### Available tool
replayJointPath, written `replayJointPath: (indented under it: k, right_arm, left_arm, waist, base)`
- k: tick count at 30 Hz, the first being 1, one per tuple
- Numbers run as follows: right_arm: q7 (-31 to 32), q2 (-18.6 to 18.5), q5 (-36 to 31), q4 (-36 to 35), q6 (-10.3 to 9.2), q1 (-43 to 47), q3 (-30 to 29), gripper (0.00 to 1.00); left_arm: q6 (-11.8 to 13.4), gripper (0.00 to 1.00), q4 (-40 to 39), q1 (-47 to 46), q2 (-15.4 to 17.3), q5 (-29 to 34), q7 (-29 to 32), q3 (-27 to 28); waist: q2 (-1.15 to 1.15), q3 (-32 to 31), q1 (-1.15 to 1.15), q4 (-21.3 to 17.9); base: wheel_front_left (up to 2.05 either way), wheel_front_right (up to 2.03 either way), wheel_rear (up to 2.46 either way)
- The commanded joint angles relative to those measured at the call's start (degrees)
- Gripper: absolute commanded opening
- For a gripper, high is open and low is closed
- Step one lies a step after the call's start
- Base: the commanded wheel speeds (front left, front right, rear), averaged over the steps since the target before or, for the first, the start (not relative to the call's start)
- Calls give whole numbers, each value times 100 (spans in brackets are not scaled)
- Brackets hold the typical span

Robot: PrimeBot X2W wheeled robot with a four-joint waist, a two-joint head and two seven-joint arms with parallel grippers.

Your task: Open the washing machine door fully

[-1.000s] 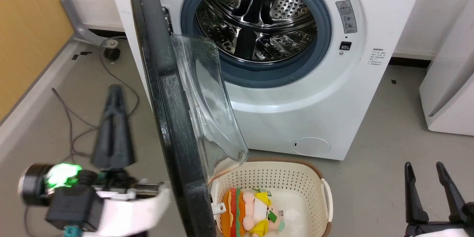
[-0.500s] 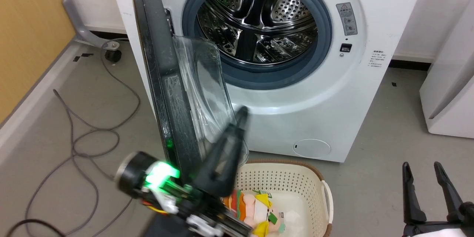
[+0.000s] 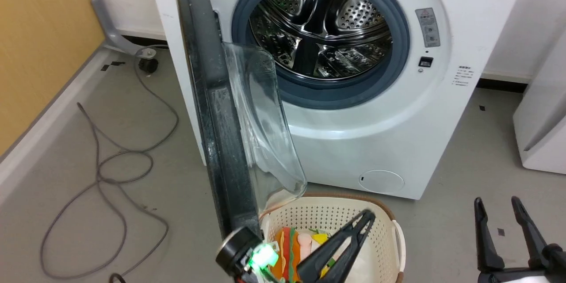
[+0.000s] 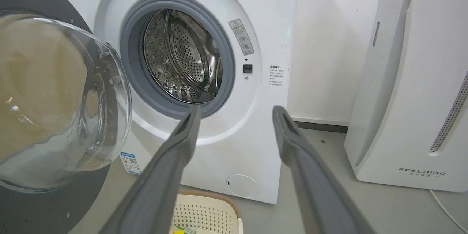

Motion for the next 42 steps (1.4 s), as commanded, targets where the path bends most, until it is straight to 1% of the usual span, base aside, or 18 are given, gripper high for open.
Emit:
replayJointPath:
  k: [1,8,14,18,27,34,42]
  right_arm:
    - [-25,22,-16,6,5,94,-3,100]
    - [-25,23,-22,8,5,73,-33,100]
    - [-25,23,-26,48,5,45,-35,100]
    - [-25,23,-33,95,5,34,-32,100]
    - [-25,23,-30,129,5,44,-41,100]
    - [-25,23,6,149,5,66,4,100]
    - [-25,23,19,182,5,40,31,100]
  left_arm:
    - [25,0,85,141,64,25,-25,-28]
    - [192,0,398,354,184,-10,-25,56]
    - [401,0,790,387,268,-89,-25,388]
    - [482,0,1112,400,283,-210,-25,629]
    - [453,0,1347,432,294,-241,-25,828]
    - [420,0,1344,465,271,-208,-25,869]
    - [461,0,1372,491,351,-209,-25,1095]
  waist:
    - [0,16,0,53]
    - [0,90,0,254]
    - [0,140,0,402]
    - [0,162,0,475]
    - [0,200,0,705]
    - [0,212,0,1103]
    - [0,237,0,1585]
  base:
    - [0,0,0]
    - [0,0,0]
    - [0,0,0]
    - [0,0,0]
    - [0,0,0]
    - [0,0,0]
    - [0,0,0]
